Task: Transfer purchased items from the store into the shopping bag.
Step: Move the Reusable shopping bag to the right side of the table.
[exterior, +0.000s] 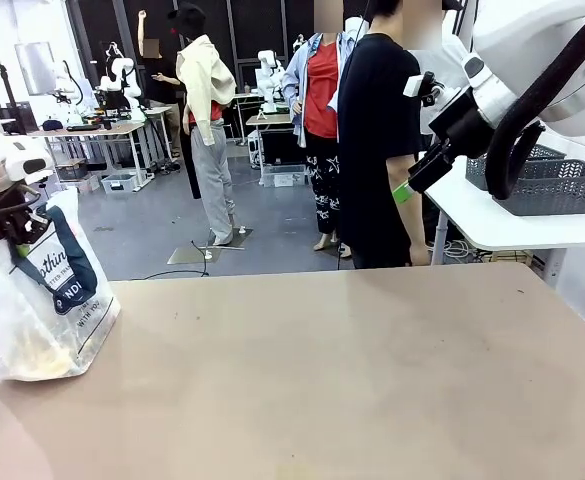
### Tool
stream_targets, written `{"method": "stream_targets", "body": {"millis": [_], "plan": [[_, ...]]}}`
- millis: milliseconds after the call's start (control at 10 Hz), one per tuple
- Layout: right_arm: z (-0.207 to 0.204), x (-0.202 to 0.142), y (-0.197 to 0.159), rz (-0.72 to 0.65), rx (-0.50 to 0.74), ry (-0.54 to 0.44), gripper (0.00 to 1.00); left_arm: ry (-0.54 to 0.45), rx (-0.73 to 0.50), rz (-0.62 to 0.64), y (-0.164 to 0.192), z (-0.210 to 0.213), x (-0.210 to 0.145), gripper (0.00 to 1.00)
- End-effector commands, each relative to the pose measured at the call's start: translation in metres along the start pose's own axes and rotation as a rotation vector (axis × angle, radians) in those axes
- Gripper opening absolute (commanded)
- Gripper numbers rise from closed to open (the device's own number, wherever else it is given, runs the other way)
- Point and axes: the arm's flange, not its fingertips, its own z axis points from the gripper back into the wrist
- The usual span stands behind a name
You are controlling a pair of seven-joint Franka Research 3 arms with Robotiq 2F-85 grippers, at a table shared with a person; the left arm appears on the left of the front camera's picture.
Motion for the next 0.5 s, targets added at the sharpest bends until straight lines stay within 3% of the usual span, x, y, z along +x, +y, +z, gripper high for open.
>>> {"method": "stream_targets", "body": {"millis": [0,400], "plan": [[0.0,0.0,0.0,0.011,-0.006,0.013,1.0,-0.013,-0.019,-0.007,-0.001,0.008,-0.003,0.0],[0.0,0.0,0.0,0.011,-0.006,0.013,1.0,-0.013,-0.023,-0.014,-0.008,0.021,-0.001,0.77]]}}
